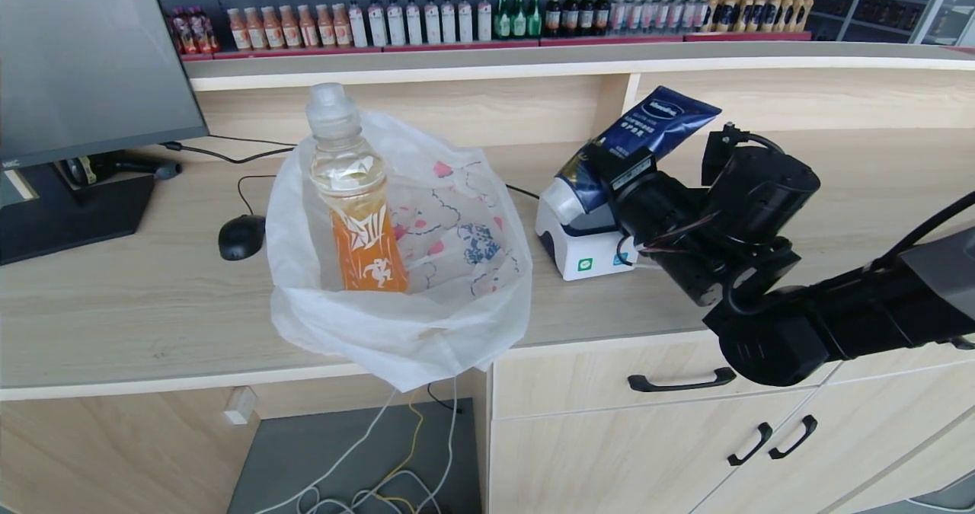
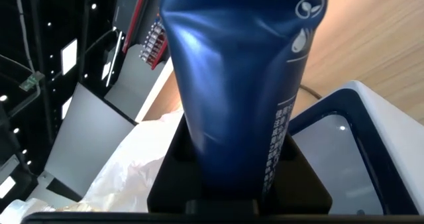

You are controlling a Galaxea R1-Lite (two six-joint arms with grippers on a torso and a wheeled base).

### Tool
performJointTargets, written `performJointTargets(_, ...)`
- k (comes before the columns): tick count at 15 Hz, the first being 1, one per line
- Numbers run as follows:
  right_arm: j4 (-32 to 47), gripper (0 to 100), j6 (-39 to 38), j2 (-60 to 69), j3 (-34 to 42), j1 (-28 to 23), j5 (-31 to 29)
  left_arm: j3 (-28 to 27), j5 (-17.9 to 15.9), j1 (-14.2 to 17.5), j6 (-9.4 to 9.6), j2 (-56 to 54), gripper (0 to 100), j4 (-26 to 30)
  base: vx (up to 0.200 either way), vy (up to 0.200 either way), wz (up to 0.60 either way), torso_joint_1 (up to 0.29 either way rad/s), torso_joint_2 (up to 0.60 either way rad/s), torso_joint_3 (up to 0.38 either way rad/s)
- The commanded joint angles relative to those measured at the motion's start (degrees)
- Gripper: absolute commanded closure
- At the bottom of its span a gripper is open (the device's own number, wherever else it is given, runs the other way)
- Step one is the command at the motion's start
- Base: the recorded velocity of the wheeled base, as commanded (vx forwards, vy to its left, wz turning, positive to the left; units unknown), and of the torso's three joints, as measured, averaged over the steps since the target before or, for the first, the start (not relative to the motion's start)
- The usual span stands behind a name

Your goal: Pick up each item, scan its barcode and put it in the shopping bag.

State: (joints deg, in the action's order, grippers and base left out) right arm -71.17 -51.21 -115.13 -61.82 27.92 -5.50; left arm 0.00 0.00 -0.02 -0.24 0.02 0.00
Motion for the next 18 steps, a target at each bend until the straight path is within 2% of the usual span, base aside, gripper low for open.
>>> performJointTargets(1,0.24,100,-0.55,-0.36,0.21,-0.67,-0.04,0.0,0.0,0.02,-0.02,-0.02,0,0.0,0.0,0.0,0.0,0.0,0.0,0.0)
performJointTargets(18,0.24,100,-1.35,-0.36,0.3,-0.58,-0.57,0.0,0.0,-0.06,-0.02,-0.02,0,0.0,0.0,0.0,0.0,0.0,0.0,0.0)
